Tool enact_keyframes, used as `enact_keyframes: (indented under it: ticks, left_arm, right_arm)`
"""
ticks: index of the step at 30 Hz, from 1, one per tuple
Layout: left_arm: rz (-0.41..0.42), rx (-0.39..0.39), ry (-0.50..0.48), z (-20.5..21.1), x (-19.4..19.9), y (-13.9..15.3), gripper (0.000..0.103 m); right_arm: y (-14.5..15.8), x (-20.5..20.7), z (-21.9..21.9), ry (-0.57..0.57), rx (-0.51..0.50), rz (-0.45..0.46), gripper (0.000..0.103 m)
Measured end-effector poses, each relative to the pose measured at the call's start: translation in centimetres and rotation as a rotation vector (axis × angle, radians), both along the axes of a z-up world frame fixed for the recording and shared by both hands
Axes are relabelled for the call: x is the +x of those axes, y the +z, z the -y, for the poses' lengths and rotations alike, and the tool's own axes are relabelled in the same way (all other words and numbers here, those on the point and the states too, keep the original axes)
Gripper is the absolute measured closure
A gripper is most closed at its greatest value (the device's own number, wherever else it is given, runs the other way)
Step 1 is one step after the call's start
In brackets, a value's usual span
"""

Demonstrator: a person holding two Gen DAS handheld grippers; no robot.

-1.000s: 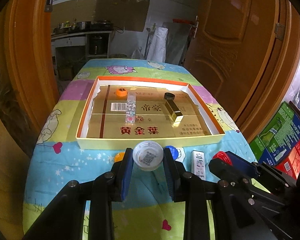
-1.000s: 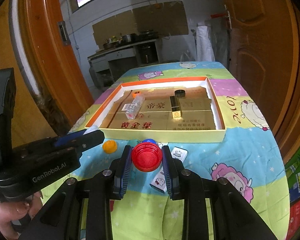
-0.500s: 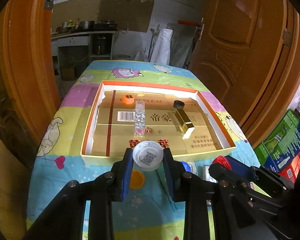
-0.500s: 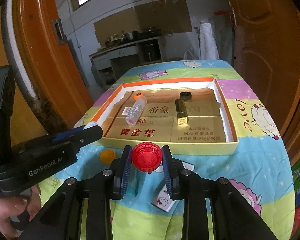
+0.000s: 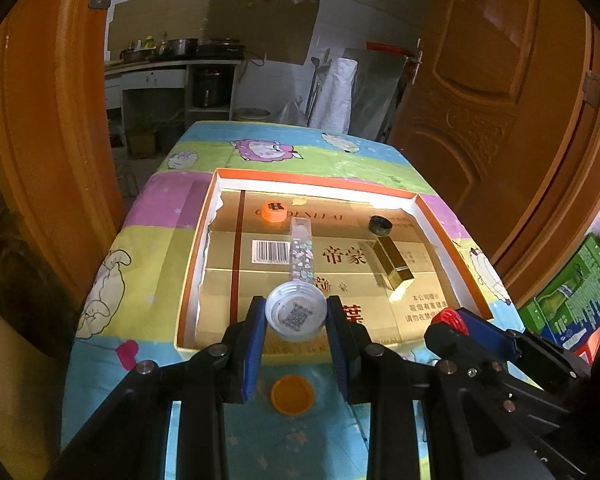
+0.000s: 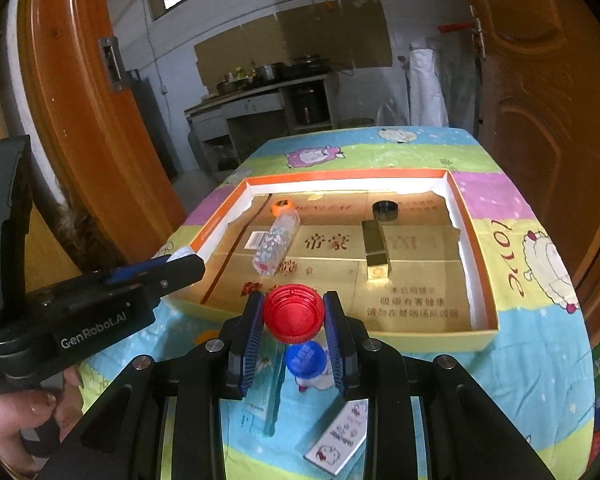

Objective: Organize rigid objects
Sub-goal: 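Carry the red cap and white lid over the cardboard box with both tools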

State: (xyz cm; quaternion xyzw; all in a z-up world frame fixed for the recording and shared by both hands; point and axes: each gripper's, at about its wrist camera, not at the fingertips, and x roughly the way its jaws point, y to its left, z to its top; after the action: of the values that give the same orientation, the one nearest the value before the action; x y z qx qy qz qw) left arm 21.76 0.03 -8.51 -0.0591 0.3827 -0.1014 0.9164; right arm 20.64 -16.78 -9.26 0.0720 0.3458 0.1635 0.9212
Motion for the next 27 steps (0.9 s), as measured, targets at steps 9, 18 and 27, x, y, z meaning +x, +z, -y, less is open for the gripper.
enact_keyframes:
  ticks: [9,18,27]
  left_arm:
    - [-0.004,0.009,0.006,-0.1,1.4,-0.3,0.073]
    - [-0.012,0.021,0.009,-0.2,2.8,-0.6,0.073]
    - [-0.018,0.037,0.015,-0.4,4.3,-0.5,0.073]
  right_arm:
    - [-0.3,1.7,-0.2,0.007,0.002,-0.002,0.072]
    - [-0.4,3.1,-0.4,0.015,-0.001,-0.003,0.072]
    - [-0.5,4.6,-0.9,0.028,-0.018,0.003,0.072]
